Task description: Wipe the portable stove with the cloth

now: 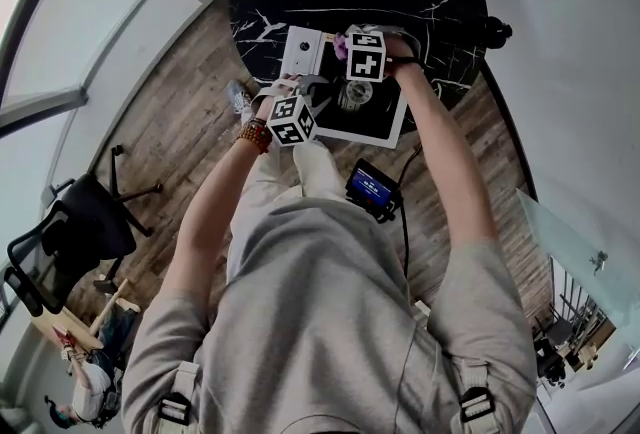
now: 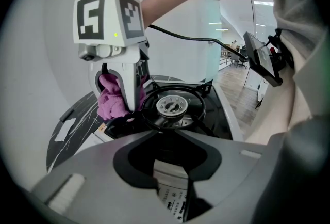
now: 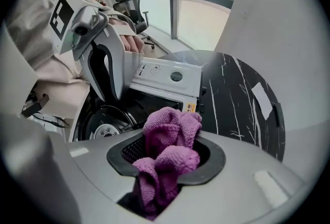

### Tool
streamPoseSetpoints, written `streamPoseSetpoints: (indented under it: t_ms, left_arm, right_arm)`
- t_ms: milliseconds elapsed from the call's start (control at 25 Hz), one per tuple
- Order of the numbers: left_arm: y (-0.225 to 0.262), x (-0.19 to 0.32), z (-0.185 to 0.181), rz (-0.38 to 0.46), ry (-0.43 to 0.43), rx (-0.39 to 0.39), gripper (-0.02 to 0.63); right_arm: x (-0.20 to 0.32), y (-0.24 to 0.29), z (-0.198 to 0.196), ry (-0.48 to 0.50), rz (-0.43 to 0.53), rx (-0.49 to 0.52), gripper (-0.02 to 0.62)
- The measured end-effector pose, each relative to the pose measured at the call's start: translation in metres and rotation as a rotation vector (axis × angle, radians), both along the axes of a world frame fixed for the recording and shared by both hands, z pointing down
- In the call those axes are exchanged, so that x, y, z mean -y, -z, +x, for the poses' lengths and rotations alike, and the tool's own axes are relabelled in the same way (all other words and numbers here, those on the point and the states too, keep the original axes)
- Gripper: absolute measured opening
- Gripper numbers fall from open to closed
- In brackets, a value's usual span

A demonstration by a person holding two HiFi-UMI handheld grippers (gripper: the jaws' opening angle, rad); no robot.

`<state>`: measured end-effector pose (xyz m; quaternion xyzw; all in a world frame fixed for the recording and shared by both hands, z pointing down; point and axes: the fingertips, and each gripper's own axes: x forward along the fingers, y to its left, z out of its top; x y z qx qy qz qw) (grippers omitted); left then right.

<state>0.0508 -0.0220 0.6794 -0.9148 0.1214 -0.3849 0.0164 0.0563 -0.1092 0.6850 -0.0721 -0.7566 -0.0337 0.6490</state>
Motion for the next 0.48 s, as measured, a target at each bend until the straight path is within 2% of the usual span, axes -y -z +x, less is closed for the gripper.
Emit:
streamPoseSetpoints:
  t_ms: [280, 400, 480]
  left_arm:
    - [-0.0012, -0.0002, 0.0002, 0.006, 0.001, 0.003, 0.094]
    - [-0.0014, -0.0008, 0.0, 0.019, -0.002, 0.003, 0.094]
    - [-0.0021, -0.0027, 0.0004, -0.004, -0.01, 0.002, 0.1]
  right_arm:
    - [-0.0009, 0.0006, 0.0008, -0.003, 0.061, 0.031, 0.177]
    - [0.0037, 0.0024, 0.0043, -0.072, 0.109, 0.076, 0.189]
    - [0.0089, 0.006, 0.0057, -0.13, 0.167, 0.117, 0.199]
